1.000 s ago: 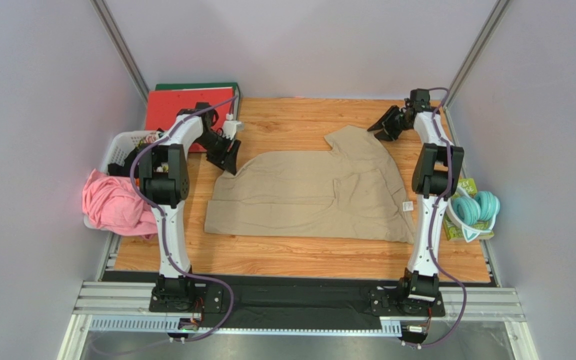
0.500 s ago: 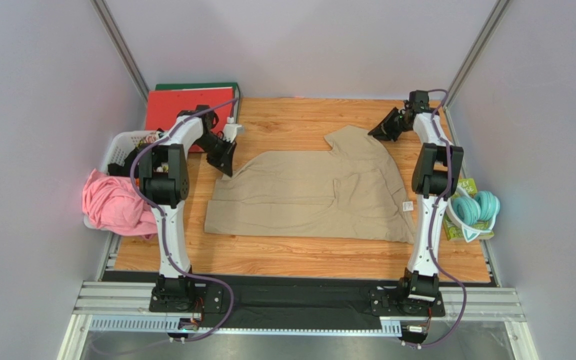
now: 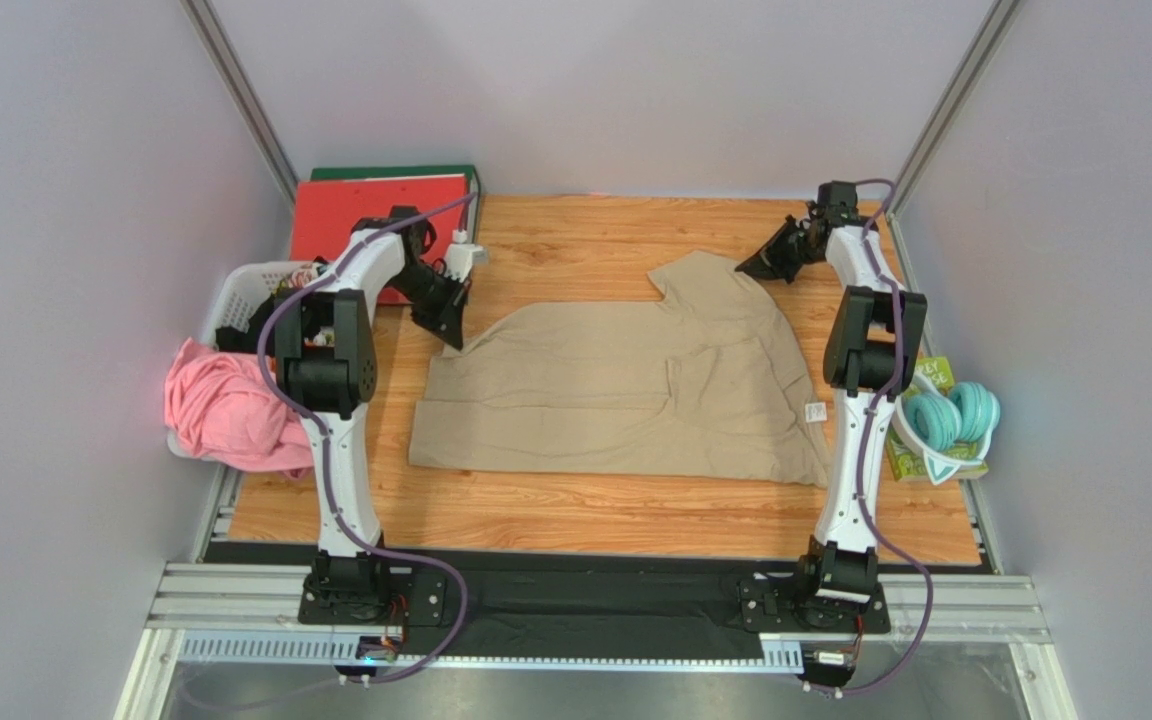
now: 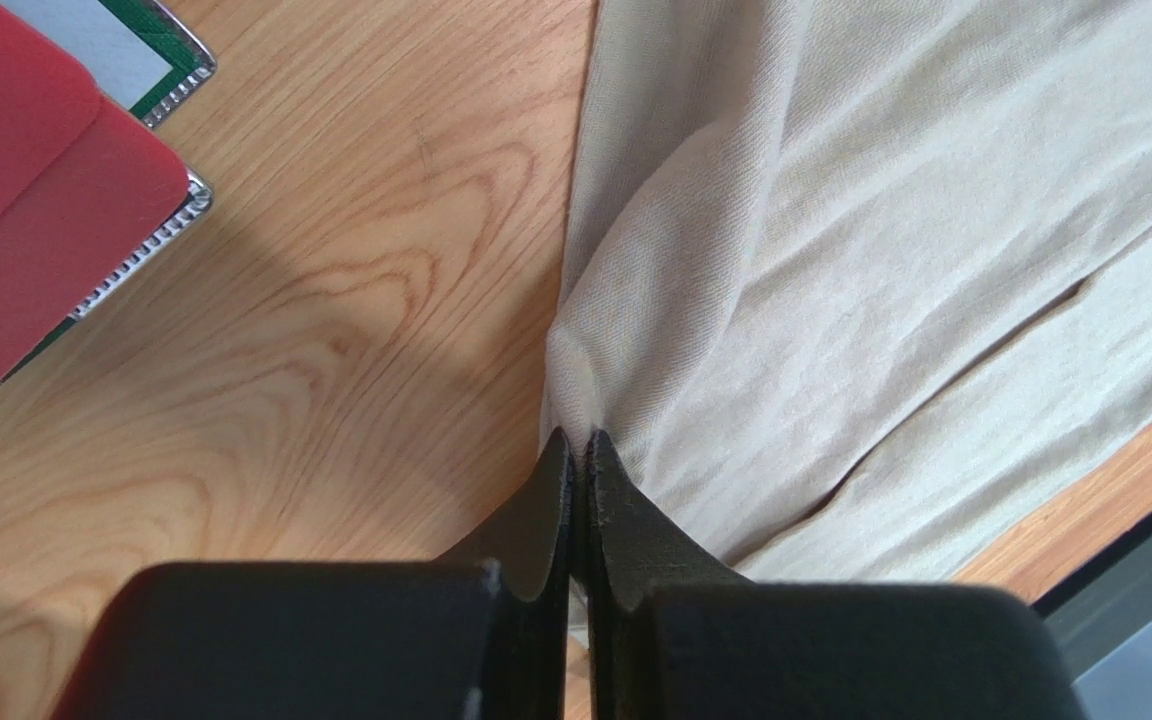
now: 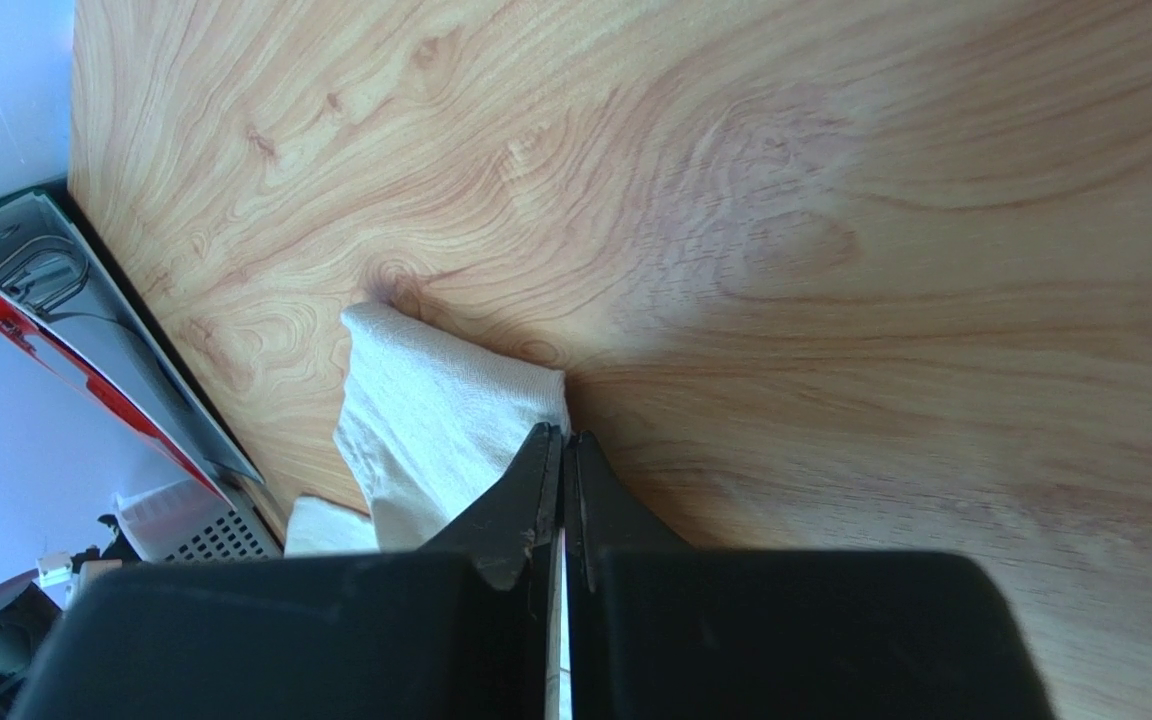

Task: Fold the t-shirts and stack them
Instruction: Fold the tshirt

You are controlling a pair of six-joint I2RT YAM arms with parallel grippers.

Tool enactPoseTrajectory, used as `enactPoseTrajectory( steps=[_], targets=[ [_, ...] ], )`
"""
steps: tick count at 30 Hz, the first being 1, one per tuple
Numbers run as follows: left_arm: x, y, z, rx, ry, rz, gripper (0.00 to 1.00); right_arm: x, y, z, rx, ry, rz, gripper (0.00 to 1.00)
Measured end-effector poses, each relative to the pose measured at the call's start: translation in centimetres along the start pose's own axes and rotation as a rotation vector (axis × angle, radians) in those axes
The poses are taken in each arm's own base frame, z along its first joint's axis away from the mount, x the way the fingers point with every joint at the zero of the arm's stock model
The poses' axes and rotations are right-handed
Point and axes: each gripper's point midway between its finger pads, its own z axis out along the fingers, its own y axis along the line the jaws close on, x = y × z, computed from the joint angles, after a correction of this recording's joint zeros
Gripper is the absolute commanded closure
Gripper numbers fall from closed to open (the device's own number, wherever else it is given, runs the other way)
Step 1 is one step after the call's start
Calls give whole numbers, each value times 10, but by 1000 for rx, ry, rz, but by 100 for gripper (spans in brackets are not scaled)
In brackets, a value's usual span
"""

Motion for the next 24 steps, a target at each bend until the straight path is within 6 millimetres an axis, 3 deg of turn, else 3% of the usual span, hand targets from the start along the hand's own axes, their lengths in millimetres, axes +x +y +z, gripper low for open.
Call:
enactPoseTrajectory(
  steps=[11,24],
  targets=[
    [-4,5,-5,-35,-5,9,100,-10,23,-5,-79,-14,-5,100],
    [-38,17,-31,-131,-91,64,99,-20,56,-30,-161,-44,-1,100]
  ],
)
